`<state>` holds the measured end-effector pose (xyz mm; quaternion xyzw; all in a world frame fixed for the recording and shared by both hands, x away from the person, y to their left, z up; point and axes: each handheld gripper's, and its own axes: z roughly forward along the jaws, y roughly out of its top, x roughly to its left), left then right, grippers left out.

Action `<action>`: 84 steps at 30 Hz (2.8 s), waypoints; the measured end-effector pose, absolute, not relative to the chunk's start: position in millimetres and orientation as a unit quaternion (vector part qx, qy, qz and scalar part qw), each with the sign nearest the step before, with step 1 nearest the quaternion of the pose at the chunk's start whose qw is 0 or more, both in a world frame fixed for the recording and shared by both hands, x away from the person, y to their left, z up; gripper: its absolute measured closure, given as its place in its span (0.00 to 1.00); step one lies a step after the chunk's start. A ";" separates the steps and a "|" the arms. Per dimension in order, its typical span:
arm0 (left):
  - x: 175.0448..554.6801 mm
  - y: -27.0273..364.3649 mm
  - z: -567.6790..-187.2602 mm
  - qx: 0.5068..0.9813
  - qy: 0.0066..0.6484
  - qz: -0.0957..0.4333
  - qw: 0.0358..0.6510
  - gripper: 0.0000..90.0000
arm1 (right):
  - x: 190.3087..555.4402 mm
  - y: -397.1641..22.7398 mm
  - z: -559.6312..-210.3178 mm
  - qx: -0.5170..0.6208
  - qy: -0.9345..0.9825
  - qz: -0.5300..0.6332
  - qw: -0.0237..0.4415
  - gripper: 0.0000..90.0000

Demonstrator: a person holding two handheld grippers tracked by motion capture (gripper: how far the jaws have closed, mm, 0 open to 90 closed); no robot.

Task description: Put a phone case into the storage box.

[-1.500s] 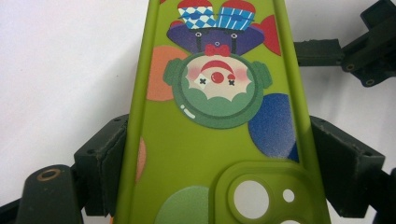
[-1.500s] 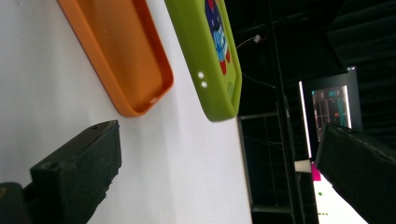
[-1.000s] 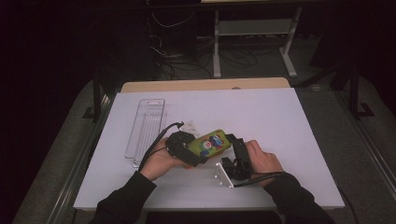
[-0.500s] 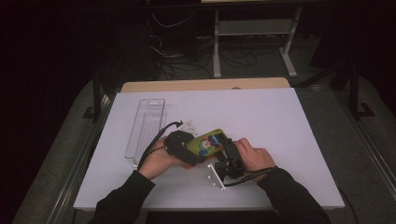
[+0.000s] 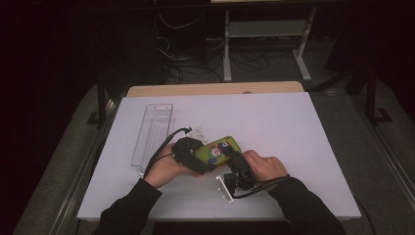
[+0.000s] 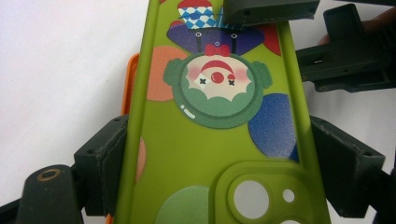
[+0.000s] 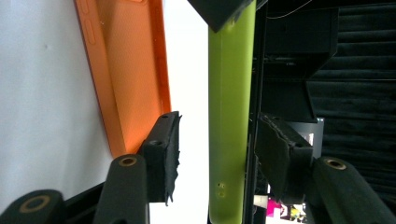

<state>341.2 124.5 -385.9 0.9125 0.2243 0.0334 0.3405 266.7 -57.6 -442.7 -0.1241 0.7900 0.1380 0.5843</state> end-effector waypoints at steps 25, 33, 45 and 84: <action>341.0 122.8 -388.8 0.910 0.236 0.024 0.341 0.17 | 264.3 -55.3 -444.1 -0.136 0.785 0.121 0.592 0.84; 340.4 125.6 -390.9 0.907 0.232 0.032 0.349 0.09 | 264.9 -55.4 -444.5 -0.139 0.777 0.125 0.601 0.84; 341.1 132.9 -388.2 0.902 0.221 0.030 0.370 0.00 | 271.3 -63.6 -440.7 -0.108 0.783 0.132 0.598 0.84; 345.3 144.9 -386.4 0.893 0.238 0.070 0.376 0.00 | 303.9 -109.5 -410.7 0.196 0.844 0.339 0.366 0.84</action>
